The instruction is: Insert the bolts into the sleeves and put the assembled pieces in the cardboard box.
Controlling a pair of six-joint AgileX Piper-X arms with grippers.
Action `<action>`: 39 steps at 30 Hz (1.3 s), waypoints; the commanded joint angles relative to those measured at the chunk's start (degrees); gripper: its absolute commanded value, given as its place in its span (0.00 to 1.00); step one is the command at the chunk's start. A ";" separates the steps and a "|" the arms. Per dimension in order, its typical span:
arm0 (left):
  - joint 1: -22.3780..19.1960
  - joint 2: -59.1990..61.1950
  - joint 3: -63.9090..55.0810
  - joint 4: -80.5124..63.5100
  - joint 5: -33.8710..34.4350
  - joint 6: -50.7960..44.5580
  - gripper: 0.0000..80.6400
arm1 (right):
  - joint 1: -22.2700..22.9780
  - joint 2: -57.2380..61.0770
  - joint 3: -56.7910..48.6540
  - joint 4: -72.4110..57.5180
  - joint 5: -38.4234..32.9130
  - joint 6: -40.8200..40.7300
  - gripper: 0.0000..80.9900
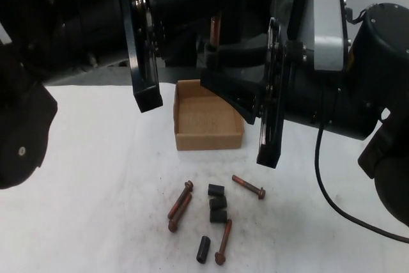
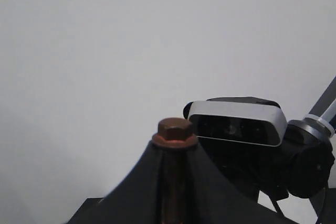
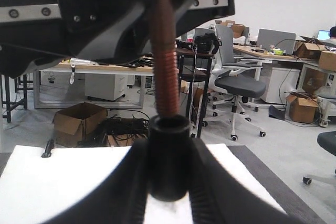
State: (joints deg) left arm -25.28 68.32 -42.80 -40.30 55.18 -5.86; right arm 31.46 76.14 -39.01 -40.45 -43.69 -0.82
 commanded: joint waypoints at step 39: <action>0.61 1.93 -0.05 3.03 -0.29 2.43 0.76 | -0.26 -0.28 -0.80 -1.71 0.12 3.48 0.01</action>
State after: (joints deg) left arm -24.72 71.58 -42.80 -36.26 55.36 -2.96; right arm 31.32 76.14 -39.01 -42.71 -43.44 2.23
